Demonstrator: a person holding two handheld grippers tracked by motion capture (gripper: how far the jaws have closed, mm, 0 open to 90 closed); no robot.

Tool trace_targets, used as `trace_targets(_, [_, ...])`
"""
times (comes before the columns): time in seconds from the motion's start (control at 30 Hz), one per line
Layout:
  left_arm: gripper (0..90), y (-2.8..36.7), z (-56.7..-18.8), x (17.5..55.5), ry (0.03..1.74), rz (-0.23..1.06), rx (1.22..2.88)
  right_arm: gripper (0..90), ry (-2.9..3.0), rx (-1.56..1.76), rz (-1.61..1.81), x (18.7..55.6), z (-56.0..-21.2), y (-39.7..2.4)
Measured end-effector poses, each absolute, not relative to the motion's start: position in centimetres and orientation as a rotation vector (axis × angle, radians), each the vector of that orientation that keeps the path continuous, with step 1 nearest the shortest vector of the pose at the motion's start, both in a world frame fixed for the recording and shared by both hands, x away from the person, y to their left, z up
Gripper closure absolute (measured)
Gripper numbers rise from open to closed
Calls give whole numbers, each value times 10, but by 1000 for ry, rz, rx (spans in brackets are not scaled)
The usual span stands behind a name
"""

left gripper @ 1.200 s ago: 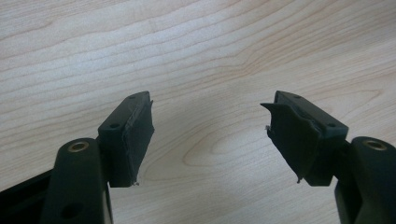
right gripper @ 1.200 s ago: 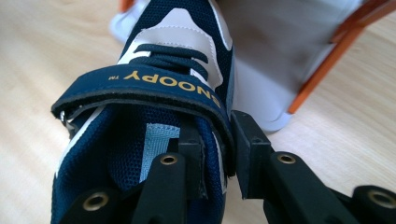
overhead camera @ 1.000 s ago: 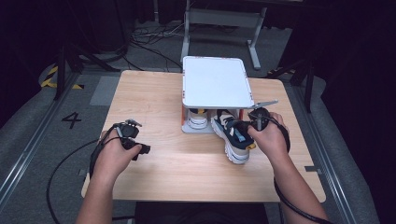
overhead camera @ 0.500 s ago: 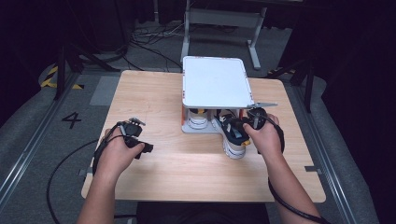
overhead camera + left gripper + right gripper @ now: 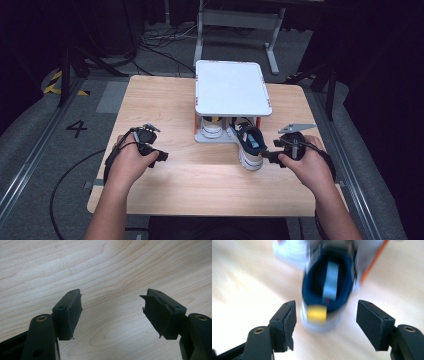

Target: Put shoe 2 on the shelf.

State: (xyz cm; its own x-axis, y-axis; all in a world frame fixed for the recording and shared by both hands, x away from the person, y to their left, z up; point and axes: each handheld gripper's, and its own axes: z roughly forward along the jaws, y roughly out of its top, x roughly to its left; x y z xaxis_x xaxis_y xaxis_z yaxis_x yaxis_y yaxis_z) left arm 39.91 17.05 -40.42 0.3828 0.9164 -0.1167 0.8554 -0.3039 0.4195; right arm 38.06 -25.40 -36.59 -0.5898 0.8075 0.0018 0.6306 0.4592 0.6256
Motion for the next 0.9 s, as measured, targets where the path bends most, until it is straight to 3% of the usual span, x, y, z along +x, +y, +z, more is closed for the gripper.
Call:
trace_targets(0.13, [308,168,-405,402,1513,200,2244,349,2516,1245,684,383,-396,-251])
trace_targets(0.47, [308,168,-408,403,1518,192,2249,376,2502,1277,634,395,-430,-237])
trace_targets(0.8, [308,171,-408,401,1524,197,2253,460,2466,1270,712,400,-429,-232])
trace_targets(0.9, [308,172,-409,400,1534,190,2247,434,2385,1293,836,409,-423,-229])
